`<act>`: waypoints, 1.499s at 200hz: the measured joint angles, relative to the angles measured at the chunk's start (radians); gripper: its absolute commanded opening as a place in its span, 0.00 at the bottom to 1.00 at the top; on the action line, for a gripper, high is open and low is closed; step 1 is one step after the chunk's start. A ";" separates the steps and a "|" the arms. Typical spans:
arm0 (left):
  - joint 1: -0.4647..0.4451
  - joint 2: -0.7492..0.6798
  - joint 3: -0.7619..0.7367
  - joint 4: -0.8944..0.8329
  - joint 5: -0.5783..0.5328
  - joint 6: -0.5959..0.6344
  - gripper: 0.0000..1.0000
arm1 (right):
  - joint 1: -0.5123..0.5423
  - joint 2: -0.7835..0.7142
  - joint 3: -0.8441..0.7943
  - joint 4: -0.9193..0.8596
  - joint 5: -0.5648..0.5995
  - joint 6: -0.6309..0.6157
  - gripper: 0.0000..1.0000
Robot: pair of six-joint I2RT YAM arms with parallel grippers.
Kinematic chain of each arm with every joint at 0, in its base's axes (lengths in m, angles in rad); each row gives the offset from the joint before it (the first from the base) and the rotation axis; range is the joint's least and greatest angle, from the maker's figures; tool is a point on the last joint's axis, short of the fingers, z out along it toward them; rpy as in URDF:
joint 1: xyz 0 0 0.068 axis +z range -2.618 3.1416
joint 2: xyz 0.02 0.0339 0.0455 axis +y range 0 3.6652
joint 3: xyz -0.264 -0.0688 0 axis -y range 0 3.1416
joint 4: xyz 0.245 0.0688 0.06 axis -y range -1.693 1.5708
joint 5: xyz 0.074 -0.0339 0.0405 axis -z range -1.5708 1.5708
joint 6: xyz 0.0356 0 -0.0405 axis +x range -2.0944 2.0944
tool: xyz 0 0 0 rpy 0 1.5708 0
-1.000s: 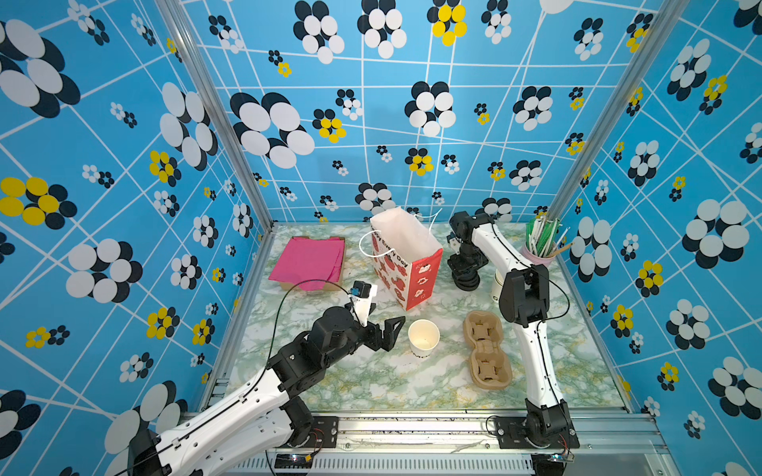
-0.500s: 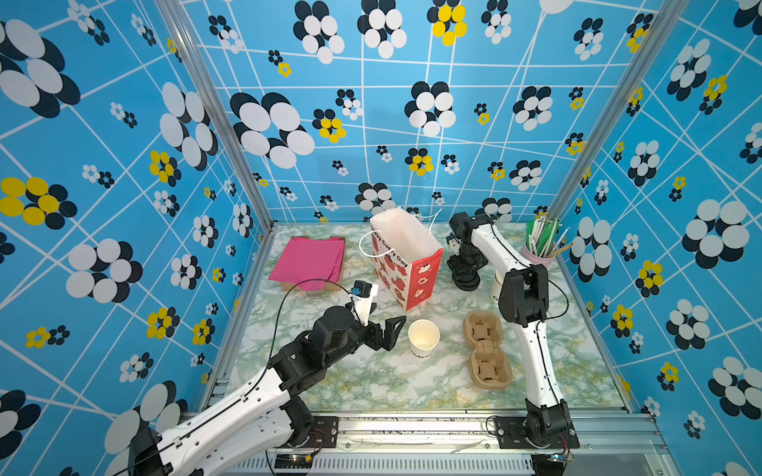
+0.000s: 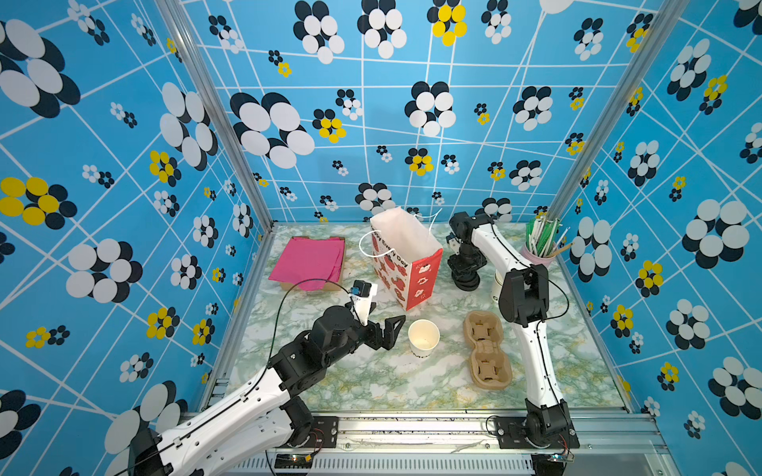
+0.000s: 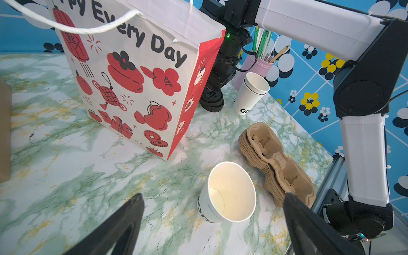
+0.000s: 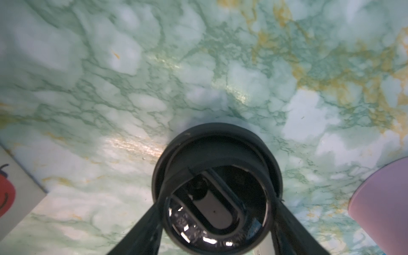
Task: Pack the takeout coffee
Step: 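Grasp the top black lid and lift it with the right gripper, then carry the black lid over the white cup and press it down with the right gripper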
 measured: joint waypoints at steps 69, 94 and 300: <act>0.000 -0.008 0.000 0.000 0.000 -0.007 0.99 | 0.000 -0.183 0.000 0.010 -0.035 0.004 0.71; 0.000 -0.015 0.000 0.000 0.000 -0.008 0.99 | 0.000 -0.284 -0.011 0.021 -0.040 0.004 0.71; 0.000 0.014 0.000 0.000 0.003 -0.023 0.99 | 0.252 -1.046 -0.654 0.203 -0.369 -0.005 0.70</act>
